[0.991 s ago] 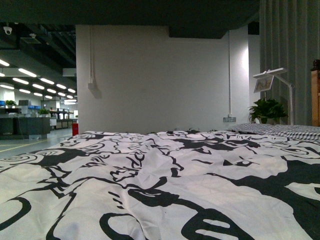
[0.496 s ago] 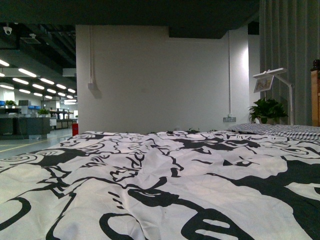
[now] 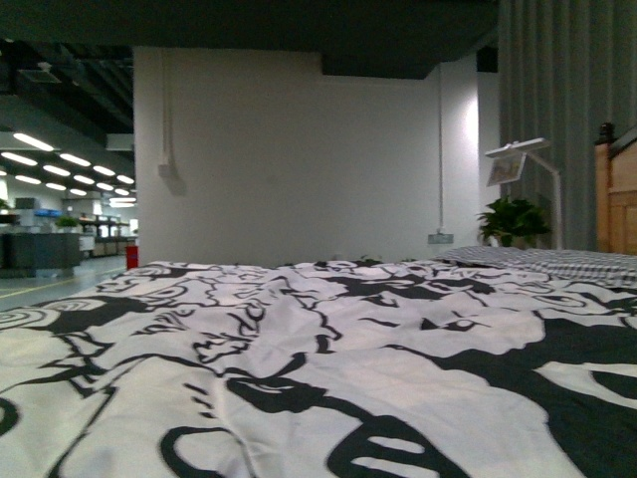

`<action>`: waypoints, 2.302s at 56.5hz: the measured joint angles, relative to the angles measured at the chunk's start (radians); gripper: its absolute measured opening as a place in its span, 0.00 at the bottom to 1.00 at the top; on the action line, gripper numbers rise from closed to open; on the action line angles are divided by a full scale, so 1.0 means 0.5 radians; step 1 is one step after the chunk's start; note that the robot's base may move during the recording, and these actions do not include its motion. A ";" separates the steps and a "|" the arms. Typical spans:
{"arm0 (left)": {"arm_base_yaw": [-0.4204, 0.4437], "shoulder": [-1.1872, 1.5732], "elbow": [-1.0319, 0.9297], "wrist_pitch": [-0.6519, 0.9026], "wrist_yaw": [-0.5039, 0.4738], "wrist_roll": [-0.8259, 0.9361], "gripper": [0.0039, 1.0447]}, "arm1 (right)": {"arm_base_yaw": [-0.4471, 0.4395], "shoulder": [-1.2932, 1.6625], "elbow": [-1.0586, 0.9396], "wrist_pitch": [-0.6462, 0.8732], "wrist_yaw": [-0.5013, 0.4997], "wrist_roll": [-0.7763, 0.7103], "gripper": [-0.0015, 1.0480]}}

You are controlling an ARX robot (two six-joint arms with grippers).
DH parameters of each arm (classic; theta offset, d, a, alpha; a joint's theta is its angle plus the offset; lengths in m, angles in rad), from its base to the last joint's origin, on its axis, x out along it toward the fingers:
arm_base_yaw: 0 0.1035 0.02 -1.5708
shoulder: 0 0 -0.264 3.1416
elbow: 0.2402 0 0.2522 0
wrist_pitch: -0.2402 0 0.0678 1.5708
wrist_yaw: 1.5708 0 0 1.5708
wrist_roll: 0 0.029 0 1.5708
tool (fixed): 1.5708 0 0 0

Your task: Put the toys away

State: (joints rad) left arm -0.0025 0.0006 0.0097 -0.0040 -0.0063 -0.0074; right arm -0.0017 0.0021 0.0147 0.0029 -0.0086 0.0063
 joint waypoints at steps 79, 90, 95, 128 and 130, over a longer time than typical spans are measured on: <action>0.004 0.001 0.000 0.000 0.010 0.002 0.94 | 0.001 0.007 0.000 -0.016 0.018 -0.002 0.07; 0.004 0.000 0.000 0.000 0.011 0.002 0.94 | 0.001 0.006 0.000 -0.016 0.017 -0.002 0.07; 0.004 0.000 0.000 0.000 0.009 0.002 0.94 | 0.001 0.005 0.000 -0.016 0.016 -0.002 0.07; 0.002 0.000 0.000 0.000 0.012 0.003 0.94 | 0.000 0.005 0.000 -0.016 0.011 -0.002 0.07; 0.002 0.000 0.000 0.000 0.013 0.003 0.94 | 0.000 0.005 0.000 -0.016 0.011 -0.002 0.07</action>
State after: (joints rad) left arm -0.0017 0.0006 0.0097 -0.0040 0.0002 -0.0059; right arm -0.0017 0.0044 0.0147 -0.0051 -0.0032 0.0051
